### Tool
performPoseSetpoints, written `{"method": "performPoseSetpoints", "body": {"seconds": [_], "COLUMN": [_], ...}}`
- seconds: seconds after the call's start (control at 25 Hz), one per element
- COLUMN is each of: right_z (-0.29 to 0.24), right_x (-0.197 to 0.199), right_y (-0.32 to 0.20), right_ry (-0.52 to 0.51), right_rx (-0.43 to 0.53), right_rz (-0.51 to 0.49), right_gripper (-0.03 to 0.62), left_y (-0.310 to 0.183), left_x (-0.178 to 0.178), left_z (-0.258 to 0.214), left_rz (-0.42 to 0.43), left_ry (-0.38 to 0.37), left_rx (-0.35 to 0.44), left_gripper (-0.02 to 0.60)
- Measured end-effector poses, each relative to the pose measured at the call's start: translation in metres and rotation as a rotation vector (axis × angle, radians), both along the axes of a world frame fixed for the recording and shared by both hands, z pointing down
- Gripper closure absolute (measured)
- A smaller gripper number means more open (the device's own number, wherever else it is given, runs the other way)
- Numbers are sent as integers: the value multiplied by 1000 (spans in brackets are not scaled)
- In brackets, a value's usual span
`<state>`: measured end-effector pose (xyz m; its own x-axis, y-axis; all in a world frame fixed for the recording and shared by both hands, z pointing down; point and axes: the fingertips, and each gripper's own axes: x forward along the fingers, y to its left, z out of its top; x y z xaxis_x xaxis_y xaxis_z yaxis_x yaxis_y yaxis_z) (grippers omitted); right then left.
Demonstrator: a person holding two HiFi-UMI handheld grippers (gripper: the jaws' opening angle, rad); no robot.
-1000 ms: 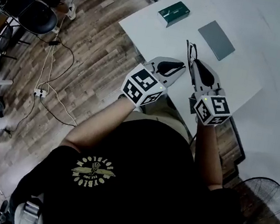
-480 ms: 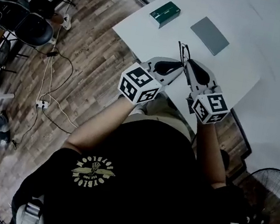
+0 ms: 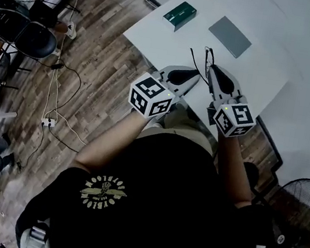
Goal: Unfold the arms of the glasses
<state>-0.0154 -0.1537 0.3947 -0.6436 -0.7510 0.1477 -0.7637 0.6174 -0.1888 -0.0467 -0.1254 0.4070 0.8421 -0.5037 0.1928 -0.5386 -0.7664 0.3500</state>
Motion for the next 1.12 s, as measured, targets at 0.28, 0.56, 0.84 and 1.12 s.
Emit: {"method": "performPoseSetpoints", "body": {"seconds": [0.28, 0.56, 0.84, 1.12], "right_z": [-6, -5, -5, -1], "right_x": [-12, -23, -35, -33], "right_y": [6, 18, 18, 22], "right_ry": [-37, -62, -27, -1], "right_rx": [9, -2, 10, 1], "right_rz": [32, 57, 42, 40], "right_gripper": [574, 574, 574, 574], "left_y": [12, 28, 27, 28], "left_x": [-22, -39, -54, -55], "left_z": [0, 3, 2, -9], "left_rz": [-13, -13, -15, -14], "left_ry": [24, 41, 58, 131], "left_rx": [1, -7, -4, 4], "left_gripper": [555, 555, 532, 514]}}
